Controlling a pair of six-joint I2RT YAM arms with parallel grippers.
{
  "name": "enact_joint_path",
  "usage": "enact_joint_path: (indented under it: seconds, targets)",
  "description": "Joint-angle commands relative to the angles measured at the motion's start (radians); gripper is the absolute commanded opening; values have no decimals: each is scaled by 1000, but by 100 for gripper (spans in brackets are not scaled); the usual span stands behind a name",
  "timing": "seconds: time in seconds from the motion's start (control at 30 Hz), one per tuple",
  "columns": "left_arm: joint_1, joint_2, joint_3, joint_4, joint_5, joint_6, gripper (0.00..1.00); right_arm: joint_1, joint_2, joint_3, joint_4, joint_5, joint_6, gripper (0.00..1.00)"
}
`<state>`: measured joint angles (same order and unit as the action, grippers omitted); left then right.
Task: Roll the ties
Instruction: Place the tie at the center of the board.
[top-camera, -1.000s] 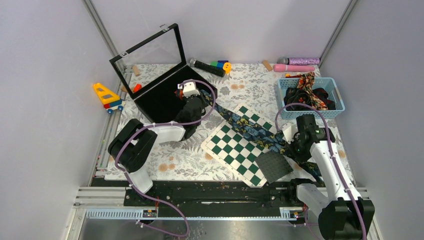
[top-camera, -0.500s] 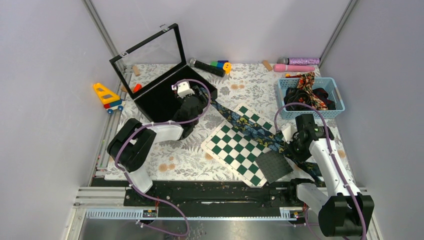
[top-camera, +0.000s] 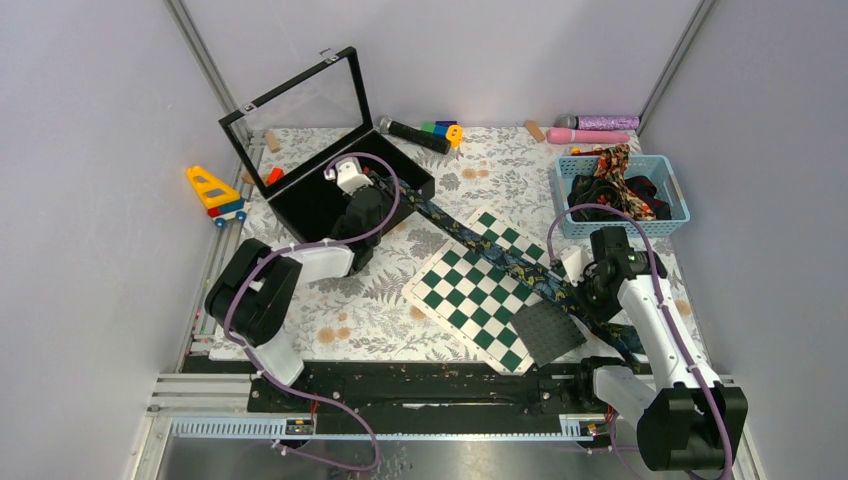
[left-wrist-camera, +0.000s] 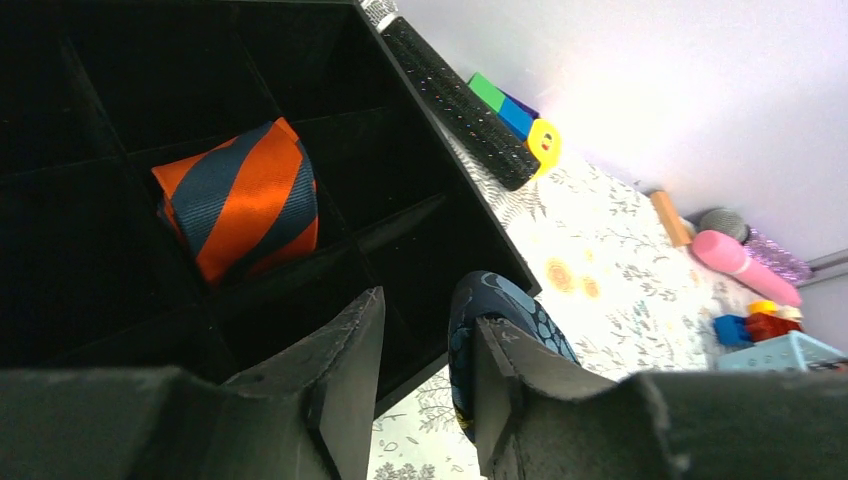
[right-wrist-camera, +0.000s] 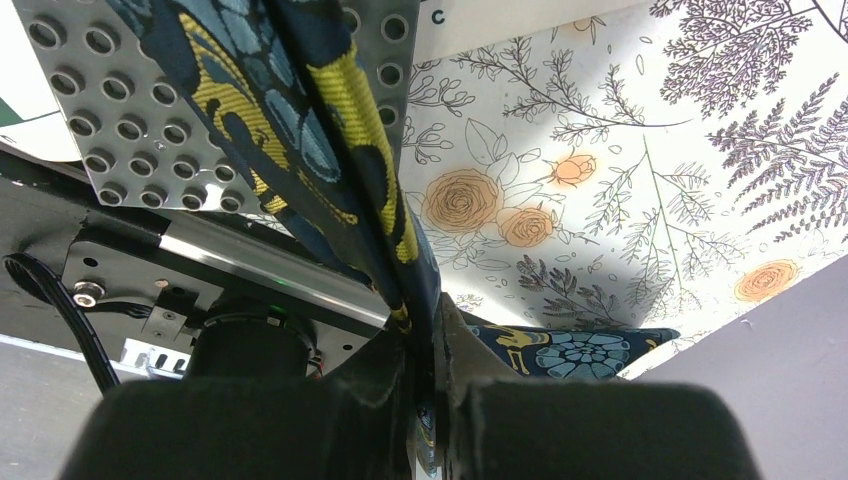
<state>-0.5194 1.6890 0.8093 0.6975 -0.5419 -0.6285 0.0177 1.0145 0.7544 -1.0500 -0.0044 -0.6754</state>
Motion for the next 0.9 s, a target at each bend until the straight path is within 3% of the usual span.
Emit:
enact_joint_path:
  seconds: [0.0,0.07,0.13,0.23,0.4,0.53,0.73,0.87]
  targets:
    - [52,-57,35,33,132,-112,37,-4,3,23,-28,8,4,0]
    - [69,-51,34,50,192,-157,33,-4,1,23,-28,7,4,0]
    - [83,-38,30,75,251,-191,20,-4,2,22,-27,11,6,0]
    - [84,-8,30,125,327,-199,16,-4,7,22,-30,34,10,0]
    - [57,13,10,165,369,-211,16,-4,30,24,-37,47,23,0]
    - [-2,-6,7,132,308,-125,16,-4,42,38,-62,75,27,0]
    - [-12,23,-13,122,272,-141,19,-5,65,28,-62,76,35,0]
    - [-20,34,-13,106,257,-138,23,-4,86,45,-51,54,41,10]
